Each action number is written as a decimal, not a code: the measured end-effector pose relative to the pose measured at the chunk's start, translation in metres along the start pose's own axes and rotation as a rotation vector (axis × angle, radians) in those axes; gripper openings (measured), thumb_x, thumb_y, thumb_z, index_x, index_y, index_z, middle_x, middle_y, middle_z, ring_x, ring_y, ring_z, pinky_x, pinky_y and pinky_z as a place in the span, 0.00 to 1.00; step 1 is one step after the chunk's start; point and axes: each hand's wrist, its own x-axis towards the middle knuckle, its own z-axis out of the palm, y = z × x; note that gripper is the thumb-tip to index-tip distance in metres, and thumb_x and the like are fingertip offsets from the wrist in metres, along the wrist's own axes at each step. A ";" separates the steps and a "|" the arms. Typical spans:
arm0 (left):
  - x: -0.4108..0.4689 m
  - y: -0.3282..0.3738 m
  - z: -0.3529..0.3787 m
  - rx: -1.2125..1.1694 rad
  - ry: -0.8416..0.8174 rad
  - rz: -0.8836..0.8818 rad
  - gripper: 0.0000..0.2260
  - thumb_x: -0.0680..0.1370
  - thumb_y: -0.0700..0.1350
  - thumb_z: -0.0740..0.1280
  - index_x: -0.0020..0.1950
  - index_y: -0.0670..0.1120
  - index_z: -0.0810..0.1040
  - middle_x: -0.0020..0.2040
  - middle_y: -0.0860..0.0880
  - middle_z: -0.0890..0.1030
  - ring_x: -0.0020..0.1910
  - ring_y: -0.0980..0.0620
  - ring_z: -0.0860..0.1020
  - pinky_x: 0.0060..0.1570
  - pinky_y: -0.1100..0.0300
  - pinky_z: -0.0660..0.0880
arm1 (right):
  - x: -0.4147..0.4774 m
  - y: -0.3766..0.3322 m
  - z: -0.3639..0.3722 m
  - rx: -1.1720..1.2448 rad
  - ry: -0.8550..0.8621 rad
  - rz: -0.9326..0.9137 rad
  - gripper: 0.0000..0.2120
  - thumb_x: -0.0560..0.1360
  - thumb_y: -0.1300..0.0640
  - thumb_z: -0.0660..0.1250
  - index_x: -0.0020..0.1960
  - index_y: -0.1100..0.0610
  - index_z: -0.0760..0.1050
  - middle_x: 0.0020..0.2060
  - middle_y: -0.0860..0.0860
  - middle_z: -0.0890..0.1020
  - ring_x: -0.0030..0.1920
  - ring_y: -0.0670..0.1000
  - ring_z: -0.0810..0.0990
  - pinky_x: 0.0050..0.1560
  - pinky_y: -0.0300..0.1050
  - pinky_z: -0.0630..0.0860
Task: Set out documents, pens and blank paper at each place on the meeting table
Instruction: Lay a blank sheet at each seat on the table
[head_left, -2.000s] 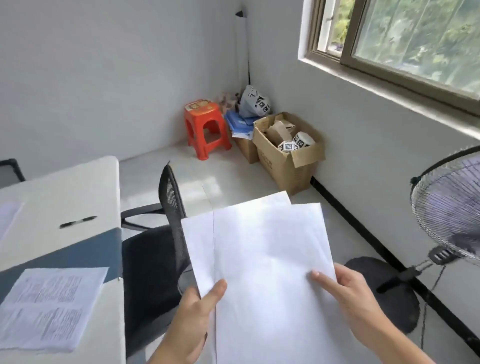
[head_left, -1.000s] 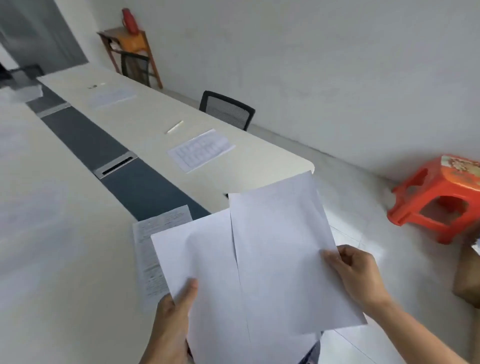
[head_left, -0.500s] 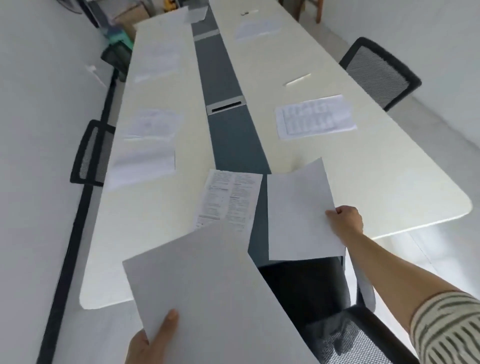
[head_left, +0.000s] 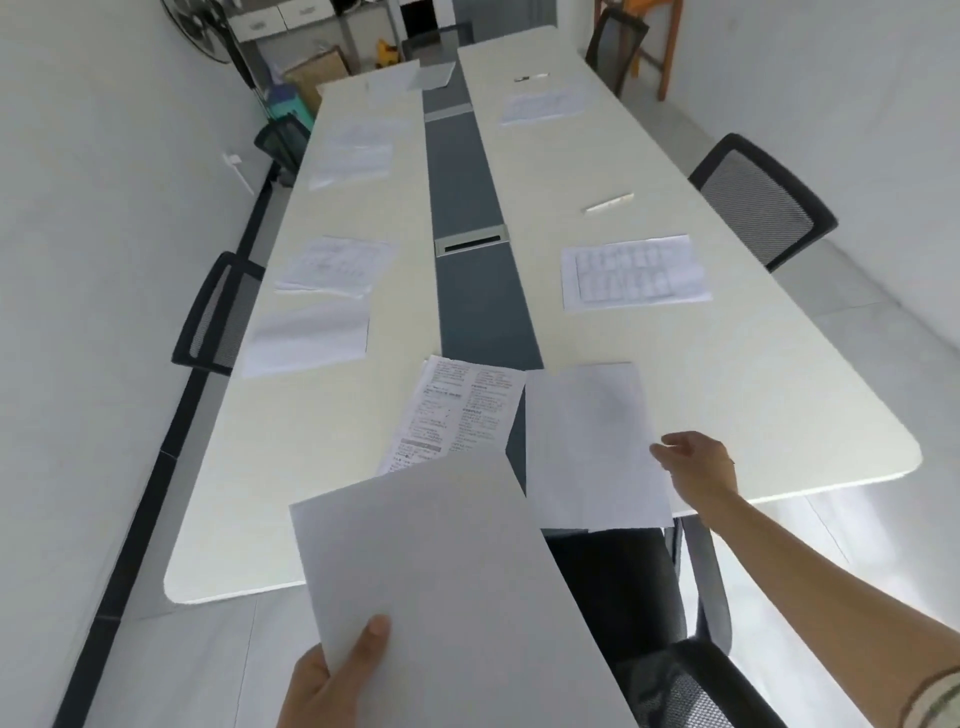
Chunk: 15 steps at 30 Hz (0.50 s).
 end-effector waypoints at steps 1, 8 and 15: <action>0.003 0.001 0.003 0.010 -0.040 0.030 0.10 0.76 0.41 0.69 0.38 0.37 0.83 0.36 0.40 0.86 0.37 0.47 0.82 0.37 0.55 0.75 | -0.025 -0.005 -0.008 0.114 -0.077 -0.015 0.14 0.75 0.54 0.70 0.57 0.60 0.80 0.45 0.53 0.85 0.47 0.56 0.83 0.46 0.51 0.78; -0.001 0.017 0.064 0.034 -0.398 0.071 0.18 0.64 0.53 0.79 0.41 0.39 0.86 0.42 0.38 0.86 0.44 0.38 0.84 0.54 0.41 0.77 | -0.217 0.010 -0.076 0.474 -0.478 -0.026 0.21 0.79 0.46 0.64 0.48 0.65 0.78 0.37 0.53 0.83 0.37 0.52 0.80 0.39 0.40 0.75; -0.052 0.013 0.168 0.011 -0.658 0.050 0.10 0.76 0.42 0.67 0.52 0.37 0.82 0.43 0.43 0.87 0.41 0.44 0.85 0.45 0.51 0.78 | -0.249 0.095 -0.149 0.627 -0.059 0.015 0.37 0.62 0.43 0.81 0.39 0.74 0.65 0.34 0.60 0.72 0.35 0.56 0.70 0.39 0.51 0.65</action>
